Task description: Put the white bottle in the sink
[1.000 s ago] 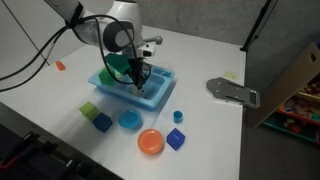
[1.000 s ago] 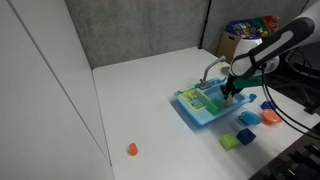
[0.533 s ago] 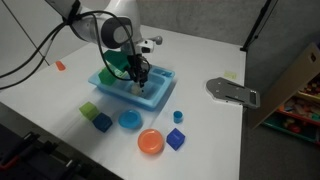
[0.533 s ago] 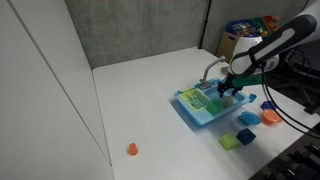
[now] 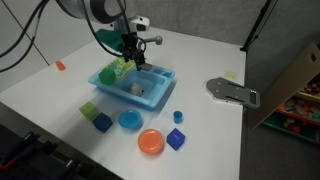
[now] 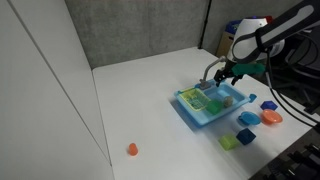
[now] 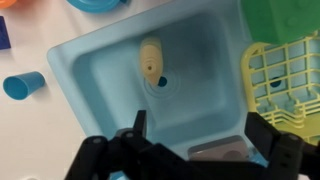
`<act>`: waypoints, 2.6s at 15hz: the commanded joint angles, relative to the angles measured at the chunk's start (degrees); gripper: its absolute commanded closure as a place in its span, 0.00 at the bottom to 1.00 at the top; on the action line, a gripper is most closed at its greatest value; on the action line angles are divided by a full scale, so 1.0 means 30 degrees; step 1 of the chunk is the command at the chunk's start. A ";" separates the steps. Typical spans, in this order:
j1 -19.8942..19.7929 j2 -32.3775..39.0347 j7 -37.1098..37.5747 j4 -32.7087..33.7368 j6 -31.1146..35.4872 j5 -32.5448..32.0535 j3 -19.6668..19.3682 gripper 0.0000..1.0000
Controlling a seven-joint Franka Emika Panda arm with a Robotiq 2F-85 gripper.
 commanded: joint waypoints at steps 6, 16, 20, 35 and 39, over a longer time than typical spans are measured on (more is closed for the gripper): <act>-0.0154 -0.4258 -0.1035 -0.0678 -0.4883 -0.0137 0.0558 0.00; -0.0196 -0.9984 -0.1731 -0.3132 -0.8744 -0.1120 0.0840 0.00; -0.0385 -1.2655 -0.2092 -0.4455 -0.9718 -0.1355 0.0889 0.00; -0.0878 -1.6659 -0.2034 -0.1762 -1.5043 -0.2132 0.1658 0.00; -0.0833 -1.6841 -0.2075 -0.2311 -1.4548 -0.1763 0.1679 0.00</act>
